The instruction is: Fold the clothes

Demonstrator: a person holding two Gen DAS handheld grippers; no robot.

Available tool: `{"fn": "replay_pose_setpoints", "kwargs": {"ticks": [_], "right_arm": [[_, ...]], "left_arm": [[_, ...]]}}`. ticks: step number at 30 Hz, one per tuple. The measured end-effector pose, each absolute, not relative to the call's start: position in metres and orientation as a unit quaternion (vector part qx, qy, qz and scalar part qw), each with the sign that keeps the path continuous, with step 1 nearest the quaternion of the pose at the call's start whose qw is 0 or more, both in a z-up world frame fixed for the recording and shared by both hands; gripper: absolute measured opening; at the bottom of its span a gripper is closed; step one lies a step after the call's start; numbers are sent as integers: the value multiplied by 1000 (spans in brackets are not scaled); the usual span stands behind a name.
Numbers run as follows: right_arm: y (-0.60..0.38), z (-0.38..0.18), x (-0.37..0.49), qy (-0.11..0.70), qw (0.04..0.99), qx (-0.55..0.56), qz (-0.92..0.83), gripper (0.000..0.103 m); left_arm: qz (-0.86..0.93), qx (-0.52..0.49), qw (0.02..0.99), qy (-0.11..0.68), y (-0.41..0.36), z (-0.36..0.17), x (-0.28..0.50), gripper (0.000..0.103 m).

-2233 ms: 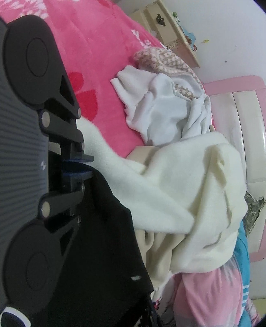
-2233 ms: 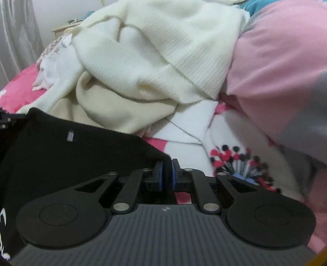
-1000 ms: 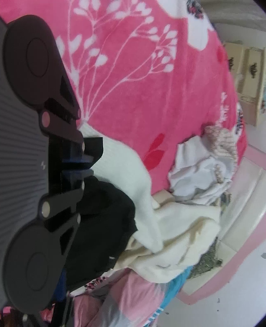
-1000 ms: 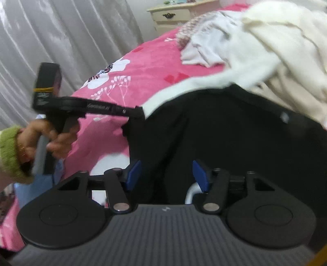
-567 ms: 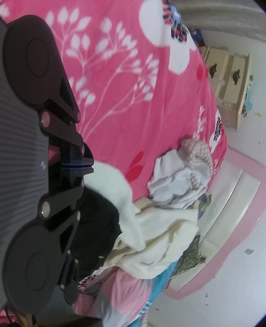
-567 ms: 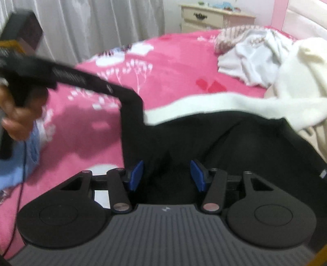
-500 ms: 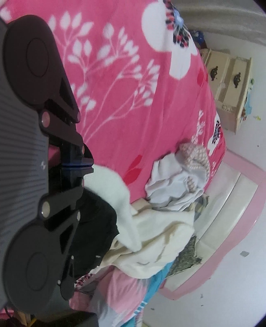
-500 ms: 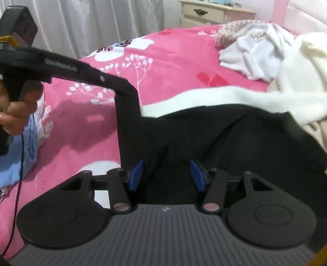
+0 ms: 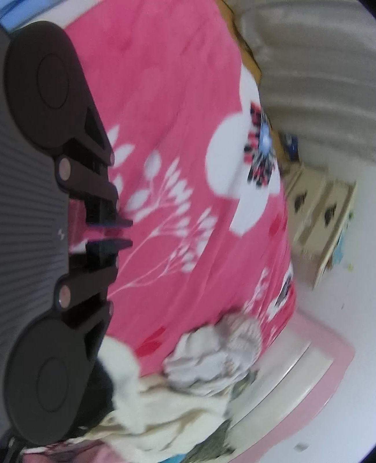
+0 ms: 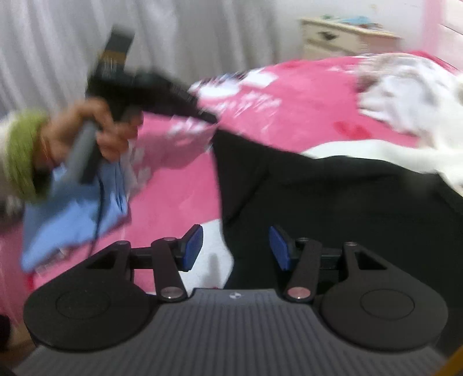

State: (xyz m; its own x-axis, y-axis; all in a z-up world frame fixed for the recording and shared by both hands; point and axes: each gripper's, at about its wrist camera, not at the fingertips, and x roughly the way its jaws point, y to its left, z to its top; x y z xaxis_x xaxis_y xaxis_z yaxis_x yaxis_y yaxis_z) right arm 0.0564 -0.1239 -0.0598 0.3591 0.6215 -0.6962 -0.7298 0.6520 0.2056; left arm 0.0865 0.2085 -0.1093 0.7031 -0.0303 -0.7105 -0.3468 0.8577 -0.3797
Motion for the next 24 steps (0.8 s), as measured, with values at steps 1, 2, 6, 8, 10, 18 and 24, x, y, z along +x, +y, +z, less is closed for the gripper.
{"fn": "replay_pose_setpoints", "kwargs": {"ticks": [1,2,6,8,10,18,24], "right_arm": [[-137,-51,55,388,829,-48,400,51],[-156,-41,51,387,838,-25,384,51],[-235,6,27,377,867,61,320,51],[-273,37,2,368,881,75,287,52],[-306,67,-32,363,894,80,250,53],[-347,30,-162,467,858,125,173,65],[-328,-89,-189,570,765,258,149,65]], "left_arm": [[87,-239,895,366,204,-102,82,23],[85,-226,903,356,199,-95,78,26],[41,-174,929,325,175,-63,58,37],[-25,-160,931,326,153,-46,41,45],[-100,-146,926,334,129,-30,21,53],[-413,-11,773,481,-18,-58,-93,67],[-435,15,731,526,-70,-97,-134,62]]}}
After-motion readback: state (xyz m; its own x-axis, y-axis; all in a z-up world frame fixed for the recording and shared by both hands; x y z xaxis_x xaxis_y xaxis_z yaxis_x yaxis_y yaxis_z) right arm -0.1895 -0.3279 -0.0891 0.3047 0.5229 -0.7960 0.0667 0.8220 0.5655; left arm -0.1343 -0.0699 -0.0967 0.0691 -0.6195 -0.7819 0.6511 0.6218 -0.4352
